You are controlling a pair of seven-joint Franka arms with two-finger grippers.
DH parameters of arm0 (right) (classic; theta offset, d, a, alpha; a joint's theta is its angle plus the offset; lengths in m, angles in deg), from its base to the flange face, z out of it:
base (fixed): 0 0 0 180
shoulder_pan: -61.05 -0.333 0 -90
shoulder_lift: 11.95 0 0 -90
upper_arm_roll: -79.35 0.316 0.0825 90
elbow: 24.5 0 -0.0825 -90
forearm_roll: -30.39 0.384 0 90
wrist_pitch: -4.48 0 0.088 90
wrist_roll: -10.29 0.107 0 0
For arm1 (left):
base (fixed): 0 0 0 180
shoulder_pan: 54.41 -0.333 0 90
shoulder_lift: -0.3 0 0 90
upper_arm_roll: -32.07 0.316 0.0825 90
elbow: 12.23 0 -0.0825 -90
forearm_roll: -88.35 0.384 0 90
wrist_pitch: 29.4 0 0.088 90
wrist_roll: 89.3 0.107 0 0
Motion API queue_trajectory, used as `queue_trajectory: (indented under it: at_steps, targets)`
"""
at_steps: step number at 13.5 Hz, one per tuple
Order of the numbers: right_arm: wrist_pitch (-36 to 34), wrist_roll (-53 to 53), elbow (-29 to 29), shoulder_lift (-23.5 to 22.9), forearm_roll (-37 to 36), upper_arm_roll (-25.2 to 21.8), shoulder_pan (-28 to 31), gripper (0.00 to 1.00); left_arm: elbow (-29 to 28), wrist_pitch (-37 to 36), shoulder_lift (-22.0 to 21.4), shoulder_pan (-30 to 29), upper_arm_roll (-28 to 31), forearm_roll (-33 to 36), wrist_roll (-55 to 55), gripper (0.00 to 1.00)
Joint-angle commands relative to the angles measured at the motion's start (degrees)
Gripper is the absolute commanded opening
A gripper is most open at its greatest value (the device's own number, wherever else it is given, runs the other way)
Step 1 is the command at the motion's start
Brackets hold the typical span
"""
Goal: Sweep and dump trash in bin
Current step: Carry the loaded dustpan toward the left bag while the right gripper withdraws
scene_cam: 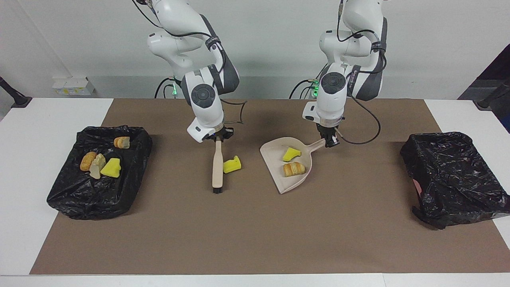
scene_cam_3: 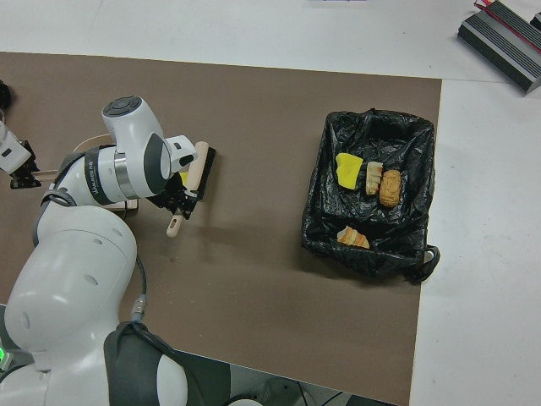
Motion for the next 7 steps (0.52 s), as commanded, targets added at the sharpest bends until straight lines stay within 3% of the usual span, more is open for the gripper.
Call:
queue_trajectory:
  at_steps: [1,5,7]
  targets:
    - [0.96,-2.37,0.57,-0.59,2.54,0.47,-3.38,0.0,-1.55,0.15,-1.59,0.73,0.61,0.2,-1.28,0.0]
    - [6.67,-4.5,1.1,-0.5,17.29,0.47,-10.23,0.0,-1.55,0.15,-1.59,0.55,0.61,0.03,-1.28,0.0]
    - [7.46,-1.43,2.76,-0.59,19.69,0.47,-12.87,0.0,-1.55,-0.2,-1.59,0.47,0.61,-0.33,-1.54,0.0]
